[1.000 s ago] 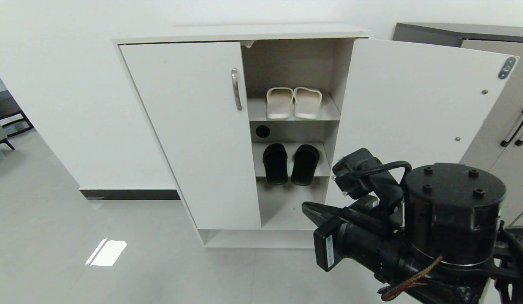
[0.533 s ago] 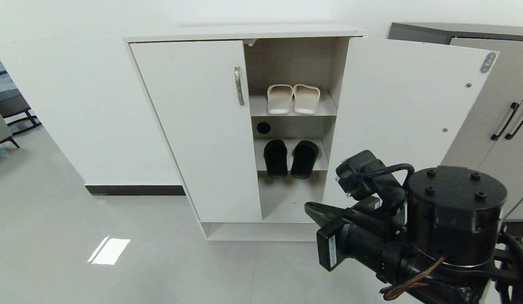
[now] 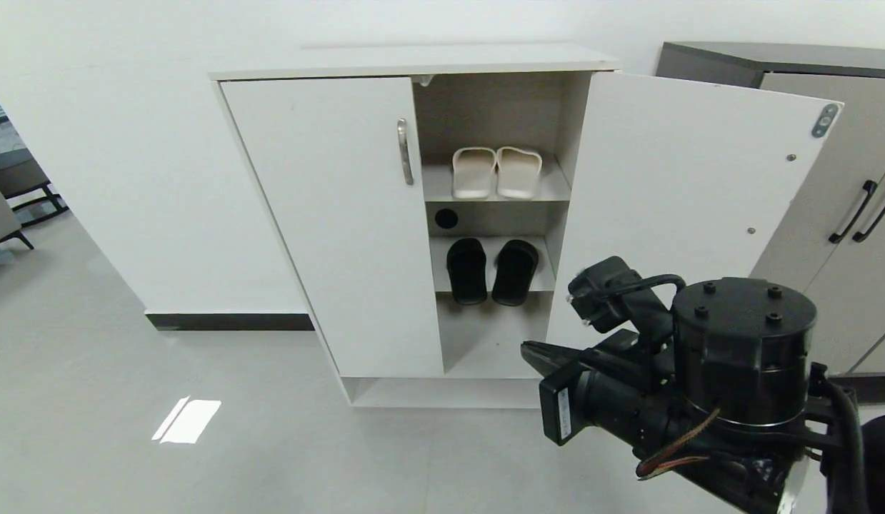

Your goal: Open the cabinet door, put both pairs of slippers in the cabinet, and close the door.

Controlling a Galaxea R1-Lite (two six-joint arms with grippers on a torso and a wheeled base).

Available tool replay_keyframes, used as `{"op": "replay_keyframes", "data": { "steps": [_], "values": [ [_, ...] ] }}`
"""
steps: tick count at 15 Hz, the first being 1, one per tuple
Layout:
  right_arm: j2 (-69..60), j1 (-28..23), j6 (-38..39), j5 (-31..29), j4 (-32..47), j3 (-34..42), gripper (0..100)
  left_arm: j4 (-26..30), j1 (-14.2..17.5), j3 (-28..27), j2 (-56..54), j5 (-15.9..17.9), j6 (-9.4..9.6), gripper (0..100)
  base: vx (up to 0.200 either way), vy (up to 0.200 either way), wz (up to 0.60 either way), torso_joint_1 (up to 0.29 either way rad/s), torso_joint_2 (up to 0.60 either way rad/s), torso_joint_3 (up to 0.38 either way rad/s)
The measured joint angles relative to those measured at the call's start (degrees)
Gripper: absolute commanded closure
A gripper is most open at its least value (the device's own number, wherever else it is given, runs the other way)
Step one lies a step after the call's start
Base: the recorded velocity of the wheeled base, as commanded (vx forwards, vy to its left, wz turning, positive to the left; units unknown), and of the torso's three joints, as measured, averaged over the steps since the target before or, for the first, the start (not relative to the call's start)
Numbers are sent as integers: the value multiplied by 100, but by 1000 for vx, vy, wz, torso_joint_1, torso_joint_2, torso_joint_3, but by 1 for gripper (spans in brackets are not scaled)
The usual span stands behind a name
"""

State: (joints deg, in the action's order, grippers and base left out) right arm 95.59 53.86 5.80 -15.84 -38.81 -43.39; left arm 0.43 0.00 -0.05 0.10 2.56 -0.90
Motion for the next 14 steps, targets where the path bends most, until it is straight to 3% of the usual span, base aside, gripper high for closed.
{"op": "replay_keyframes", "data": {
  "steps": [14],
  "values": [
    [151, -72, -1, 0, 4, 23, 100, -10, 0, -2, 0, 0, 15, 100, 0, 0, 0, 183, -490, -285]
  ]
}}
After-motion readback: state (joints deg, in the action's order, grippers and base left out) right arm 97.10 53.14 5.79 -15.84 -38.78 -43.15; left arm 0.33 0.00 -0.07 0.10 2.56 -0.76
